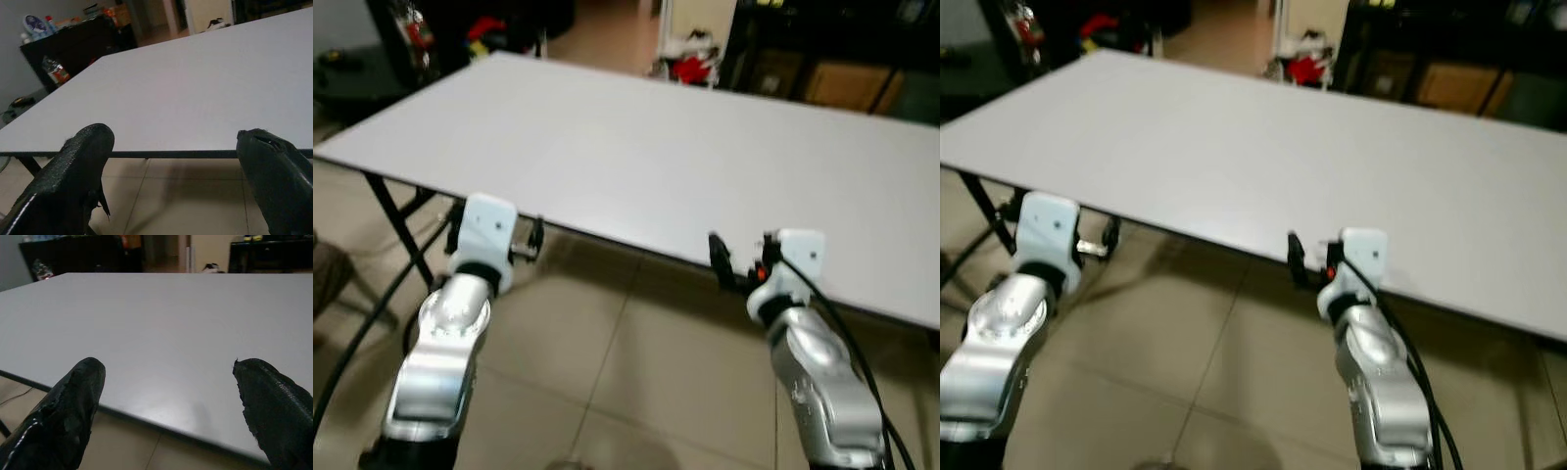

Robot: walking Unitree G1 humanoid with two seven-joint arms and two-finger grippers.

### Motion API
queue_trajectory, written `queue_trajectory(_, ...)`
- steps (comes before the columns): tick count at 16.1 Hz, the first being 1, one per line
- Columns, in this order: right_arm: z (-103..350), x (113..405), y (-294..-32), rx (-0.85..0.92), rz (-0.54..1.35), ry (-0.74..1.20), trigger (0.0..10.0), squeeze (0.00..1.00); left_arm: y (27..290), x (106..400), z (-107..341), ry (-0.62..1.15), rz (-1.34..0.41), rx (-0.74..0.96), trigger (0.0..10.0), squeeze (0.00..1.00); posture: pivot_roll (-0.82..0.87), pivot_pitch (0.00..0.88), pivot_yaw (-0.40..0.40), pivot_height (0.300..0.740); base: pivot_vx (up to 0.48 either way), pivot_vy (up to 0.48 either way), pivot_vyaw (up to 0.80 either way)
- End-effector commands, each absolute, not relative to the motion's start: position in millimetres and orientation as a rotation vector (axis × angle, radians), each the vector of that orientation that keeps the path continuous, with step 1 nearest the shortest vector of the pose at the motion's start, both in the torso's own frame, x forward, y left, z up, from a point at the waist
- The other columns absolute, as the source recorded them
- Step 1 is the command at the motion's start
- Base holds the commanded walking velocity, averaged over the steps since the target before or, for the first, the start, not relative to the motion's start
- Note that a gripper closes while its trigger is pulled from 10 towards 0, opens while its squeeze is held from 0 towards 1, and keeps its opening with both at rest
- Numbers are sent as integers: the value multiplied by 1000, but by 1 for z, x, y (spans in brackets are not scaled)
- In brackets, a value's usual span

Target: Setting the table

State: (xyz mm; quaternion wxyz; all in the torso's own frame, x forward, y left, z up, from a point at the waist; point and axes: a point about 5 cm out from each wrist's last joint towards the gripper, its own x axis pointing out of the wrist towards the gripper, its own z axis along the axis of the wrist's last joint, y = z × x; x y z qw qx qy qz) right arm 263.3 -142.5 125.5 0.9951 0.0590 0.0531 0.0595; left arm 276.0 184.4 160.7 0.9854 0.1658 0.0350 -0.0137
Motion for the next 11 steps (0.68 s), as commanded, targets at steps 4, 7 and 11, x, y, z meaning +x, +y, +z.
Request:
queue_trajectory(4, 128, 265, -139, 119, 133, 94, 10000, 0, 189, 276, 162, 70, -21, 350, 10000, 0, 97, 0, -9, 740, 0, 361, 0)
queue_trajectory(7, 128, 265, -138, 120, 137, 94, 10000, 0, 188, 276, 162, 70, -23, 351, 10000, 0, 101, 0, -14, 740, 0, 360, 0)
queue_trajectory(11, 128, 267, -135, 117, 166, 97, 10000, 0, 188, 274, 162, 67, -17, 352, 10000, 0, 113, 0, -29, 740, 0, 360, 200)
